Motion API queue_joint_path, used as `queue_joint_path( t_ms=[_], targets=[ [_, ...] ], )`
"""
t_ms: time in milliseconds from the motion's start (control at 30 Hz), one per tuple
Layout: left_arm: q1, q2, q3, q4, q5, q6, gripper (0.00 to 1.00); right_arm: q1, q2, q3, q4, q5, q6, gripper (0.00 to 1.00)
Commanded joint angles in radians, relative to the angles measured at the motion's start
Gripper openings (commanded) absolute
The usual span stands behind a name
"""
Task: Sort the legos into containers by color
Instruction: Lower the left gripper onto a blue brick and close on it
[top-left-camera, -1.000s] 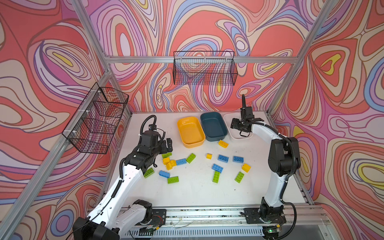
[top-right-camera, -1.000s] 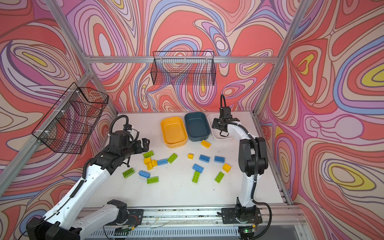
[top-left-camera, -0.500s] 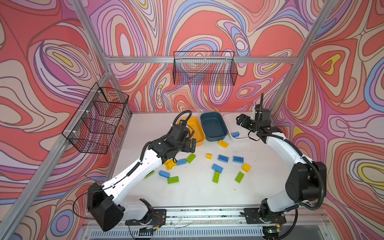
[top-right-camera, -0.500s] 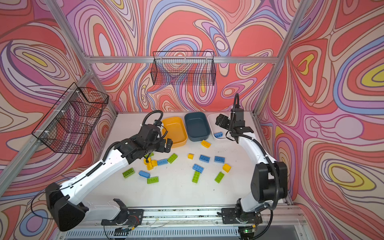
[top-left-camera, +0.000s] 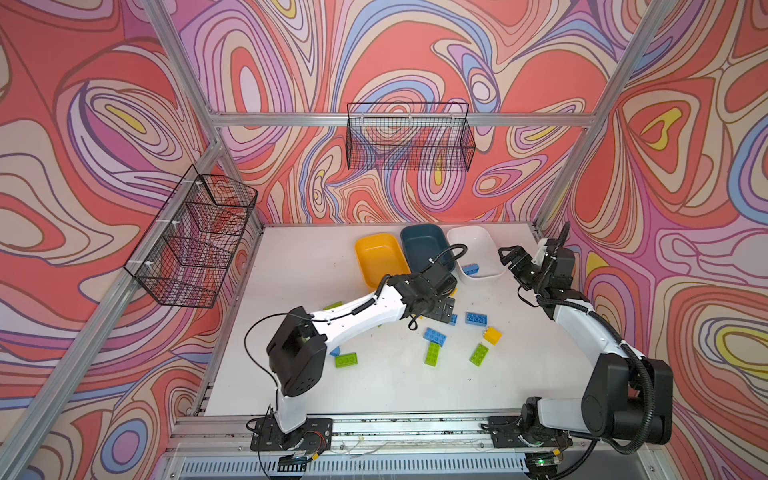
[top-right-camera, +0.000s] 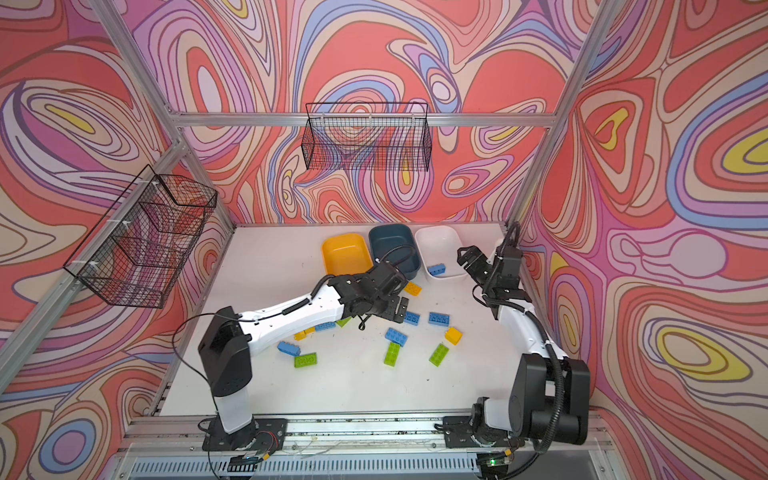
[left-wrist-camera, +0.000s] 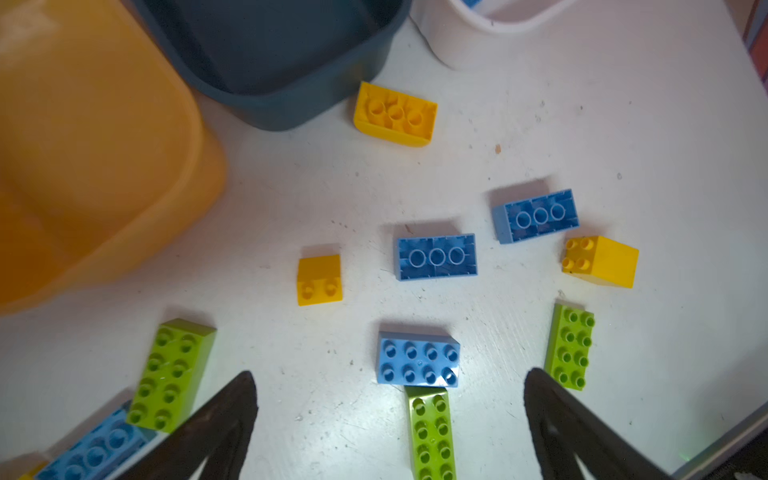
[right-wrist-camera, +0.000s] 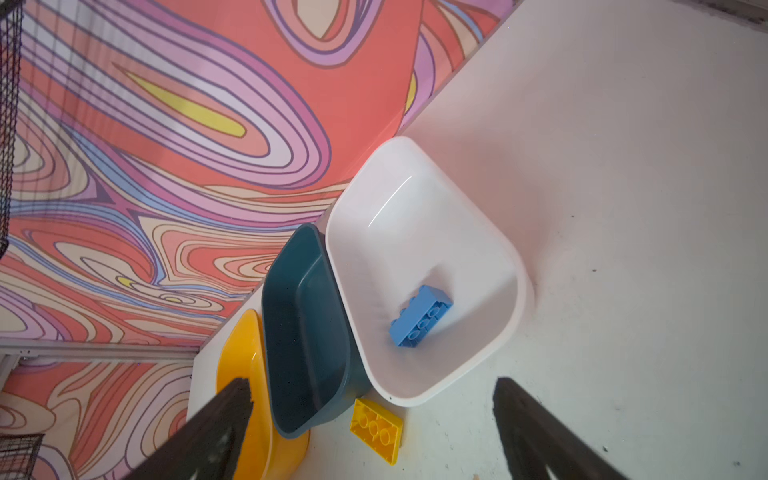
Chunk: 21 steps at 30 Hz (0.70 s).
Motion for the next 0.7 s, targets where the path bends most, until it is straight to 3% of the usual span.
queue_joint_path(
  t_ms=[0, 200, 667],
  targets=[
    [-0.02, 0.084, 0.081, -0.061, 0.042, -0.028, 1.0, -0.019, -0.016, -0.043, 0.04, 0.012, 0.046, 0.96],
    [-0.031, 0.22, 0.198, -0.099, 0.056, -0.003, 0.98, -0.079, -0.021, -0.126, 0.115, -0.02, 0.121, 0.96],
    [-0.03, 0.402, 0.316, -0.153, 0.075, 0.082, 0.9, -0.084, 0.01, -0.162, 0.147, -0.023, 0.101, 0.96]
  ],
)
